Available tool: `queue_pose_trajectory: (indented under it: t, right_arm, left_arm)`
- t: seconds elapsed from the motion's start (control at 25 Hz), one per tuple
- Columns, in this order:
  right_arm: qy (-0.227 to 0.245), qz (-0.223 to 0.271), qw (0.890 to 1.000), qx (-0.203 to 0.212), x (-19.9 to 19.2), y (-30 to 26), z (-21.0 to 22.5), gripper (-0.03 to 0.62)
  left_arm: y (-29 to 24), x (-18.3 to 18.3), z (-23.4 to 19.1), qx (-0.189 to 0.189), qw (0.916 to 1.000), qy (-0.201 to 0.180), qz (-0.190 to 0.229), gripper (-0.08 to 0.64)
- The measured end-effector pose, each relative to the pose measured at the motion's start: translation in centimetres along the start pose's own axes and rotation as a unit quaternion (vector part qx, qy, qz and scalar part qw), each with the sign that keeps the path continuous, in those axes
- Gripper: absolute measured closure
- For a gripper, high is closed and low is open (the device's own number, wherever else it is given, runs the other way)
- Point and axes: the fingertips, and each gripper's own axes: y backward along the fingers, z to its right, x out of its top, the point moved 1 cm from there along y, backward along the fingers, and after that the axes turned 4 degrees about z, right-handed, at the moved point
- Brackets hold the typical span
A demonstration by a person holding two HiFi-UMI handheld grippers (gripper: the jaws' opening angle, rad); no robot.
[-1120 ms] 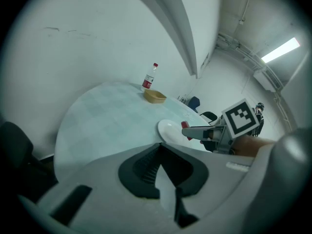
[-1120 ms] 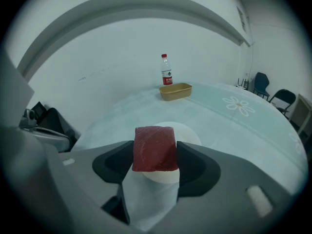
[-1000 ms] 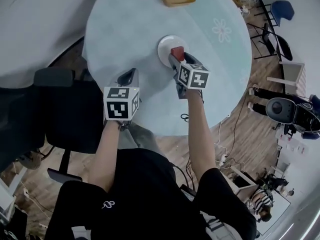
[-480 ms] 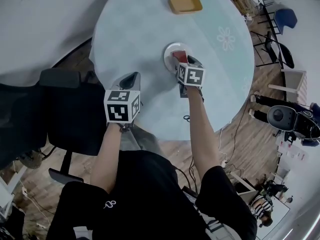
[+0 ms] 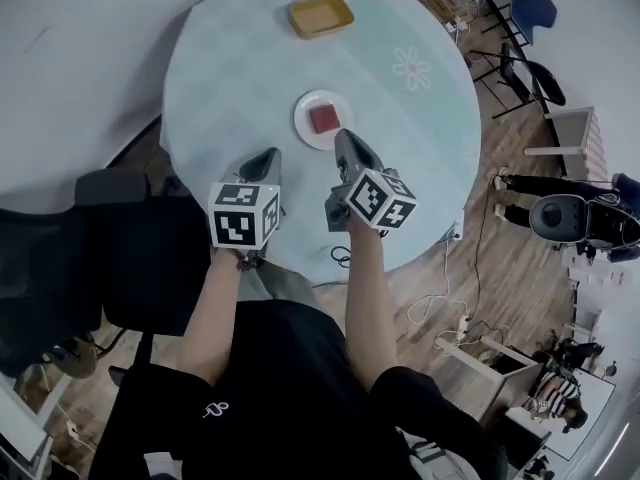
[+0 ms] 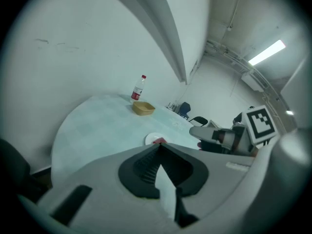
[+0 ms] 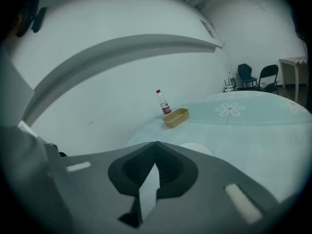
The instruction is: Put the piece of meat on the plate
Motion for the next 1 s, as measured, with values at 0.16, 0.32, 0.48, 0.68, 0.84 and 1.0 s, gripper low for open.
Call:
queue_pose_trajectory:
  t: [0.16,0.32,0.48,0.68,0.84,1.0]
  right_arm:
    - [-0.085,0.064,0.992,0.063,1.0,4.3,-3.4,0.586]
    - [-0.065,0.109,0.99,0.064,3.7,6.5,-4.3,0.586]
    - [-0.012,0.144,0.989,0.039,7.5,9.5,-3.2,0.586]
    - [0.03,0.164,0.986,0.03,9.9,11.5,-3.1,0.586]
    - [0.059,0.17,0.983,0.023,10.7,11.3,-3.9,0.586]
    - [0.102,0.172,0.98,0.023,11.6,10.7,-5.5,0.586]
  left_arm:
    - [0.7,3.3,3.7,-0.03,0.9981,-0.045,0.03,0.561]
    - [1.5,7.2,7.6,-0.054,0.9903,-0.101,0.078,0.561]
    - [2.6,9.3,10.2,-0.066,0.9832,-0.126,0.114,0.561]
    - [3.0,10.4,12.1,-0.076,0.9783,-0.143,0.129,0.561]
    - [3.1,11.2,12.1,-0.077,0.9772,-0.145,0.135,0.561]
    - [3.6,12.6,11.9,-0.071,0.9751,-0.148,0.149,0.561]
